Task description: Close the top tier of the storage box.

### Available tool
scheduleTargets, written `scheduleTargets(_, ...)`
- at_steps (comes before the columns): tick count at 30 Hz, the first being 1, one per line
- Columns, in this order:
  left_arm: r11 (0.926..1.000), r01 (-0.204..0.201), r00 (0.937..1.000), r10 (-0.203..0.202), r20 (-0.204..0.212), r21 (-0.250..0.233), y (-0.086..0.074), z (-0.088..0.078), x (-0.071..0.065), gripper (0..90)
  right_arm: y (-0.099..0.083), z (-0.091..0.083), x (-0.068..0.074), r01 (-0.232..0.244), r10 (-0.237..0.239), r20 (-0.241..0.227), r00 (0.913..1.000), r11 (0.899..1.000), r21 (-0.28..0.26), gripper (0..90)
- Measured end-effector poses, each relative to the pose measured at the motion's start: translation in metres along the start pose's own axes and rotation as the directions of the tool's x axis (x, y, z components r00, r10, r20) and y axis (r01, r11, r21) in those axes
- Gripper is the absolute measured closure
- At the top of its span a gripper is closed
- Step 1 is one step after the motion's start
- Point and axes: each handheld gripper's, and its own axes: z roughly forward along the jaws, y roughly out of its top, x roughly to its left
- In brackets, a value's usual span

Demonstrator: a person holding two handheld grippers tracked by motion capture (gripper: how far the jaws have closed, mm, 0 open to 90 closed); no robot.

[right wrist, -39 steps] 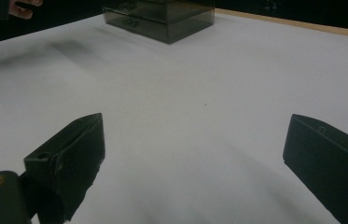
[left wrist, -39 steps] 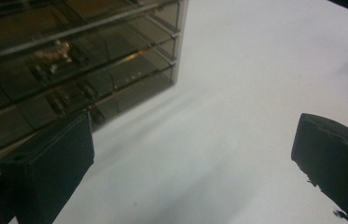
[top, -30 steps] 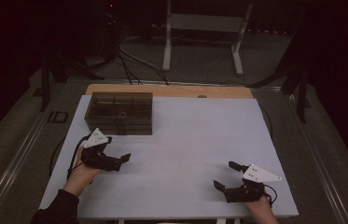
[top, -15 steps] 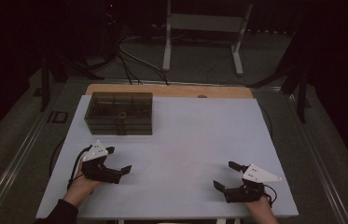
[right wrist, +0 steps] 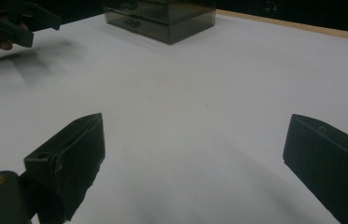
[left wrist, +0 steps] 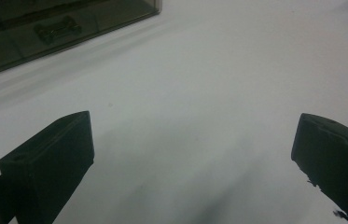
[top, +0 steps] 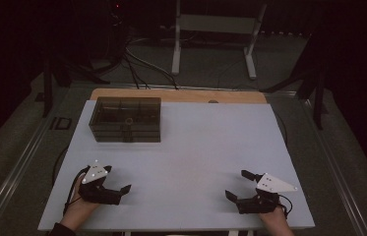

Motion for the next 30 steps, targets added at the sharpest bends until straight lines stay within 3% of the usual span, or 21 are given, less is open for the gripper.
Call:
scheduleTargets(6,0.9996,-0.014,0.9992,0.013,-0.038,-0.024,-0.006,0.0,0.007,0.0,0.0,-0.001,0.0,0.002,-0.002,-0.001,1.0,1.0,-0.004,5.6)
scheduleTargets(14,0.9992,-0.005,0.9998,0.004,-0.019,-0.04,-0.004,0.008,0.012,0.0,0.0,0.0,0.0,0.005,-0.005,-0.002,1.0,1.0,-0.001,5.6)
scheduleTargets(17,0.9991,-0.016,0.9994,0.015,-0.031,-0.039,-0.004,0.009,0.011,0.0,0.0,0.0,0.0,0.006,-0.006,-0.003,1.0,1.0,0.001,5.6)
scheduleTargets(21,0.9989,0.003,0.9994,-0.004,-0.036,-0.048,-0.004,0.007,0.013,0.0,0.0,0.0,0.0,0.002,-0.002,-0.002,1.0,1.0,0.002,5.6)
scheduleTargets(30,0.9995,-0.006,0.9995,0.005,-0.03,-0.031,-0.006,0.007,0.011,0.0,-0.001,0.0,-0.001,0.003,-0.003,-0.004,1.0,1.0,0.006,5.6)
